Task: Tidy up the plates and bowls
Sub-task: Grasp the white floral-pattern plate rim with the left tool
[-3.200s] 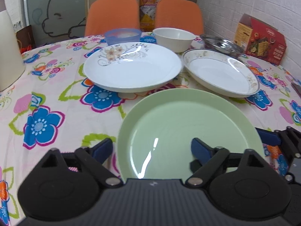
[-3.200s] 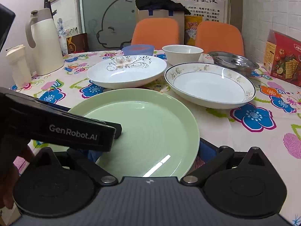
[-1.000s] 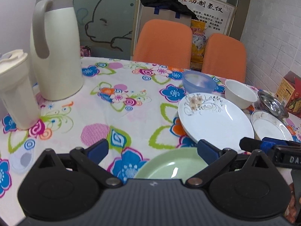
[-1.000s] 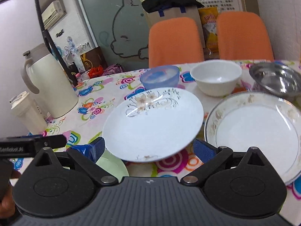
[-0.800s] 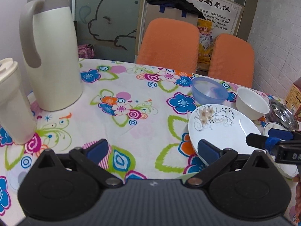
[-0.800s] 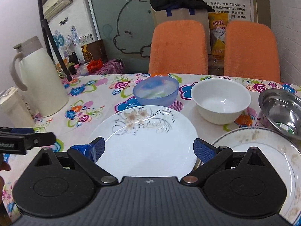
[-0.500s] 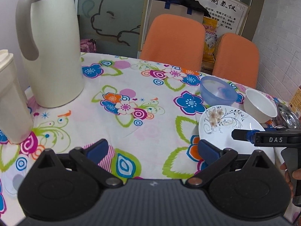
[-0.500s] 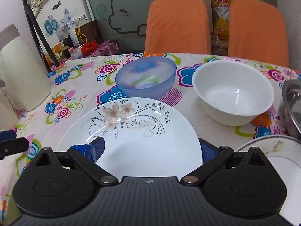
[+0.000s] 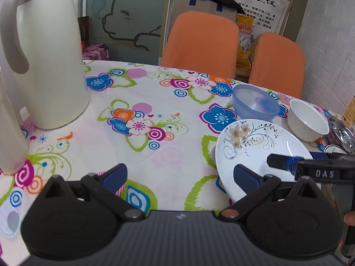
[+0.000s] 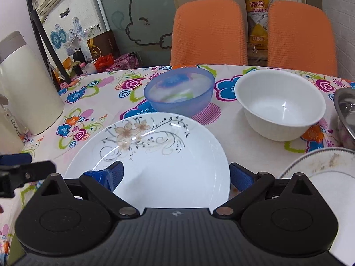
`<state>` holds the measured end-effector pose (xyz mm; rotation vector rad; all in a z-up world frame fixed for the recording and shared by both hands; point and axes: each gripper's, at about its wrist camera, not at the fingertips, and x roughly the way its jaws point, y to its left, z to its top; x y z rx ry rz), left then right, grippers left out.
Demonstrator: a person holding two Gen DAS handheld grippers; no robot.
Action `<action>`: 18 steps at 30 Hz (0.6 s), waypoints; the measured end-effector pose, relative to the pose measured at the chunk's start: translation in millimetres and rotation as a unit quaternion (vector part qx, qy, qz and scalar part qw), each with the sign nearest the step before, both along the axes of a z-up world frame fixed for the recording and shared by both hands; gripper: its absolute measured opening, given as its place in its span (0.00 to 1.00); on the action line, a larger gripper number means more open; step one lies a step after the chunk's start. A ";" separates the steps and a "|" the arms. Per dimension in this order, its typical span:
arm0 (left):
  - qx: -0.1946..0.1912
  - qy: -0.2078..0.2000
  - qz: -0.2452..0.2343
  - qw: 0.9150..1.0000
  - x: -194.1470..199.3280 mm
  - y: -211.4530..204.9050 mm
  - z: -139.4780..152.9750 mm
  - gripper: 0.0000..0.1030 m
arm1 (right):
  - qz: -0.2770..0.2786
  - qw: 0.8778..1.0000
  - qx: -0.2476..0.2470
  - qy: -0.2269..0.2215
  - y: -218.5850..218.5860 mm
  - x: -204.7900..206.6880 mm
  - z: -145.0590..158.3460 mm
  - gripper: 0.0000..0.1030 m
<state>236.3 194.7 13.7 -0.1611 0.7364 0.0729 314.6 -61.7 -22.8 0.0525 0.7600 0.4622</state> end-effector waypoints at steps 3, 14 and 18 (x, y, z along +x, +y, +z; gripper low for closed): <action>-0.009 0.013 -0.025 1.000 20.7 -11.0 -2.5 0.98 | 0.005 1.000 -0.017 -0.009 6.3 -10.6 0.0 0.86; 0.012 0.067 -0.062 0.996 65.7 -39.3 -25.1 0.98 | 0.035 0.996 -0.060 -0.051 14.4 -15.3 -13.8 0.88; 0.025 0.072 -0.066 0.995 66.2 -43.3 -31.5 0.98 | 0.046 0.995 -0.058 -0.059 11.5 -17.1 -14.9 0.88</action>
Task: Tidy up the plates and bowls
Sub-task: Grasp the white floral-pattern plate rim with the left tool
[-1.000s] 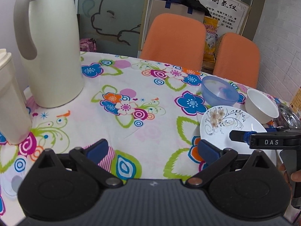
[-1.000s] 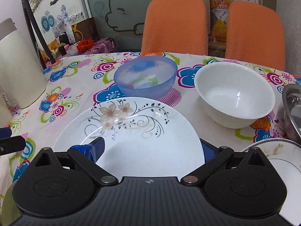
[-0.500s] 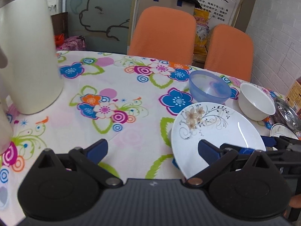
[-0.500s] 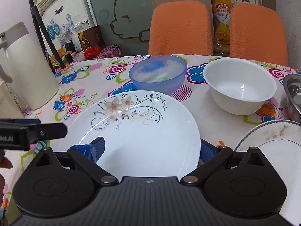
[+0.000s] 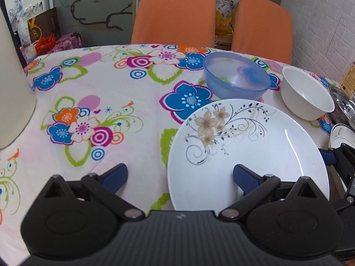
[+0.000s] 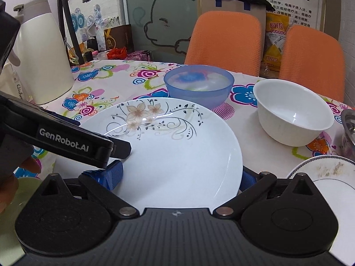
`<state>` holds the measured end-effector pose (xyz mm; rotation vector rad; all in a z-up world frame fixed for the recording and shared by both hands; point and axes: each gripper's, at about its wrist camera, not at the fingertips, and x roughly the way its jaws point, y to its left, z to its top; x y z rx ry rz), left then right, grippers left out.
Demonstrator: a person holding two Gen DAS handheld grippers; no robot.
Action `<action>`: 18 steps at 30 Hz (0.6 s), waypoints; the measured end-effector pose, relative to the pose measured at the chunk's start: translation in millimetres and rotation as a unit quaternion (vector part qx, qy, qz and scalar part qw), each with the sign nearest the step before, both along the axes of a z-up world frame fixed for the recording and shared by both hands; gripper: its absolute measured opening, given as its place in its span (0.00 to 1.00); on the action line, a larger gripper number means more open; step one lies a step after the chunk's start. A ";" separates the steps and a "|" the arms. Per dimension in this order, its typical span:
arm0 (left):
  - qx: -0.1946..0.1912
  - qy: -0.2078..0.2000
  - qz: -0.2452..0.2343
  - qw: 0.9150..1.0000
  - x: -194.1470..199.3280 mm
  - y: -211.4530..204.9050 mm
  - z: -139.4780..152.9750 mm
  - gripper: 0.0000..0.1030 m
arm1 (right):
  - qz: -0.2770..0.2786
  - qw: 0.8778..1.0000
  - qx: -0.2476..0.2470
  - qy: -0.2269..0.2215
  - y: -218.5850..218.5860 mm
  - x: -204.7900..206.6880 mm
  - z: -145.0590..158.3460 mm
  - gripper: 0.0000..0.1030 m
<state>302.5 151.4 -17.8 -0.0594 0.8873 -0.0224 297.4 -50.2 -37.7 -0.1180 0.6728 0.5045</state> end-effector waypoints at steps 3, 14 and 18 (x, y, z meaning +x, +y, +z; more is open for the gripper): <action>0.004 -0.004 -0.002 1.000 0.1 -1.7 -0.9 0.98 | 0.001 1.000 0.001 -0.005 0.6 -2.0 -0.3 0.88; -0.019 -0.007 -0.011 1.000 2.2 -17.8 11.0 0.52 | -0.045 0.998 0.021 0.026 9.3 2.1 5.2 0.88; -0.017 -0.022 -0.005 1.000 0.0 -15.1 24.5 0.52 | -0.050 0.998 0.042 0.022 9.9 -2.0 15.4 0.88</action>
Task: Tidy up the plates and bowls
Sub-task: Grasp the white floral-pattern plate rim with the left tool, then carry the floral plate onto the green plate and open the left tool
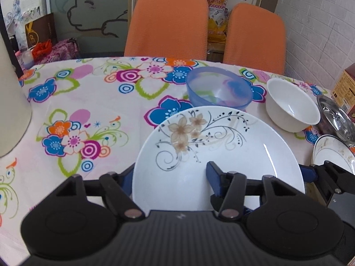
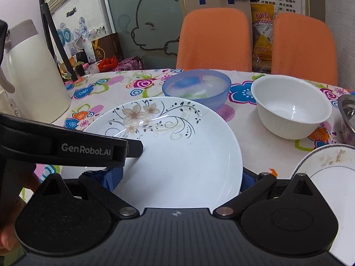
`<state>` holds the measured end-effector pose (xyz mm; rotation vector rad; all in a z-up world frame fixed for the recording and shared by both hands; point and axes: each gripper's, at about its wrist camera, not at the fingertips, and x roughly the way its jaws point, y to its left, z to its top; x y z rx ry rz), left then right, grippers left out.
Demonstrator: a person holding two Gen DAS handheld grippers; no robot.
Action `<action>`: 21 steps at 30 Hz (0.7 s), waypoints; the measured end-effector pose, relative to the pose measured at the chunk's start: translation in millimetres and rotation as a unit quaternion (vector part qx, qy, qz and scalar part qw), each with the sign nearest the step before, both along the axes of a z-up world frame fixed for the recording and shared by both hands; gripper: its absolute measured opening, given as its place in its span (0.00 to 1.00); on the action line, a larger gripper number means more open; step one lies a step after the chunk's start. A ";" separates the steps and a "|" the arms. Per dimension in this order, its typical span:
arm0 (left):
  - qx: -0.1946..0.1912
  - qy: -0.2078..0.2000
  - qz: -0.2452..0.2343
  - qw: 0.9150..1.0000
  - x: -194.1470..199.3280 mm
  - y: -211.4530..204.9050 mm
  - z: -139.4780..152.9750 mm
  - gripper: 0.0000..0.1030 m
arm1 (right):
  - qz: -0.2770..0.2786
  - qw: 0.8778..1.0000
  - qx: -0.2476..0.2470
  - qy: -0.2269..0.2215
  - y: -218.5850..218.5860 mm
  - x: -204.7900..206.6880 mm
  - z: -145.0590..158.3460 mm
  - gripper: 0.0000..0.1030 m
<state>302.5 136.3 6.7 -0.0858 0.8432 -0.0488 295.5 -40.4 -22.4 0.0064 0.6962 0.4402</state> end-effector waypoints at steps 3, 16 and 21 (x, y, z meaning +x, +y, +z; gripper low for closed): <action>-0.010 -0.002 0.003 1.000 0.8 4.2 9.2 0.52 | -0.006 1.000 0.009 -0.005 1.2 -1.3 9.5 0.88; -0.005 -0.035 0.020 0.999 -67.7 11.4 50.2 0.52 | 0.001 0.999 0.029 -0.028 7.7 -62.4 44.0 0.88; 0.017 -0.042 0.031 0.998 -122.3 13.4 47.3 0.52 | 0.002 0.999 0.046 -0.017 13.7 -104.6 39.2 0.88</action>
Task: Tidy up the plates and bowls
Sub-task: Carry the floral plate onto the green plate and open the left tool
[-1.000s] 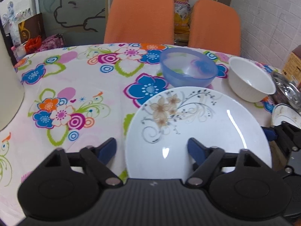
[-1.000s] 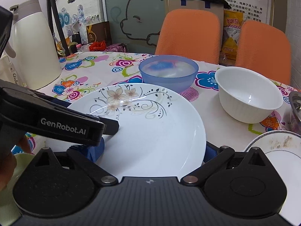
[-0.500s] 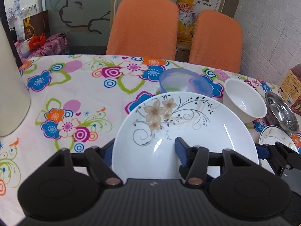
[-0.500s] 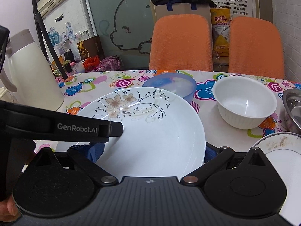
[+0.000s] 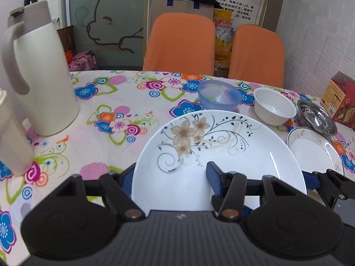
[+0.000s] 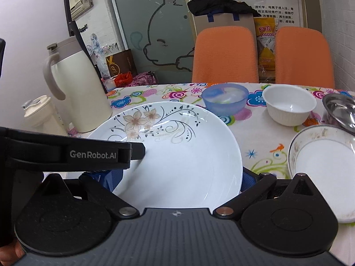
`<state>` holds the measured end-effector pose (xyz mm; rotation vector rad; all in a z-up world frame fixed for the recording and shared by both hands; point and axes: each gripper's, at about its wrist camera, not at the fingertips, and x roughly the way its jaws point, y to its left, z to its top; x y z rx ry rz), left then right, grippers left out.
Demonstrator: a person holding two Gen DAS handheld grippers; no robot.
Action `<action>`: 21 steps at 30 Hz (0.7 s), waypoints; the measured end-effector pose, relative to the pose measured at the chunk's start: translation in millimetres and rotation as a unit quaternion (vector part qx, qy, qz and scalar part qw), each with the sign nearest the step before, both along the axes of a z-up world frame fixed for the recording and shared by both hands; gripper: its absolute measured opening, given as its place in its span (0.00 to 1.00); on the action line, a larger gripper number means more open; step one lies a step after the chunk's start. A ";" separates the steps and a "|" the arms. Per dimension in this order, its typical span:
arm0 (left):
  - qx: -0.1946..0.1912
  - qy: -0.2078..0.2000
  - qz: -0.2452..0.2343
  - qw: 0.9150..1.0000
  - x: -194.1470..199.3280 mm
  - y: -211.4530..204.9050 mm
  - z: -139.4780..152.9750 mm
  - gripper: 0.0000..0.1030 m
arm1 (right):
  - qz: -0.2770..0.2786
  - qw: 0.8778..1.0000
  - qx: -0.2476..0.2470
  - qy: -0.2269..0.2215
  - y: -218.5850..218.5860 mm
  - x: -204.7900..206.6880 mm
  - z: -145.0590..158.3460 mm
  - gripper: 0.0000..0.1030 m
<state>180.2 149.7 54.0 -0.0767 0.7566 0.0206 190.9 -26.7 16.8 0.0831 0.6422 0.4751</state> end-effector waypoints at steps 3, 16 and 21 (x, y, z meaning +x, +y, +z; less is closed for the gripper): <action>0.002 0.001 0.004 1.000 -27.7 4.8 -7.1 0.52 | 0.001 1.000 0.009 0.009 2.8 -22.1 -6.9 0.88; -0.038 0.020 0.017 0.999 -64.8 29.2 -54.4 0.52 | -0.001 1.000 -0.003 0.028 21.1 -55.3 -42.3 0.88; -0.061 0.017 0.013 0.998 -59.1 33.9 -62.2 0.53 | 0.003 1.000 -0.009 0.009 20.2 -56.9 -46.5 0.88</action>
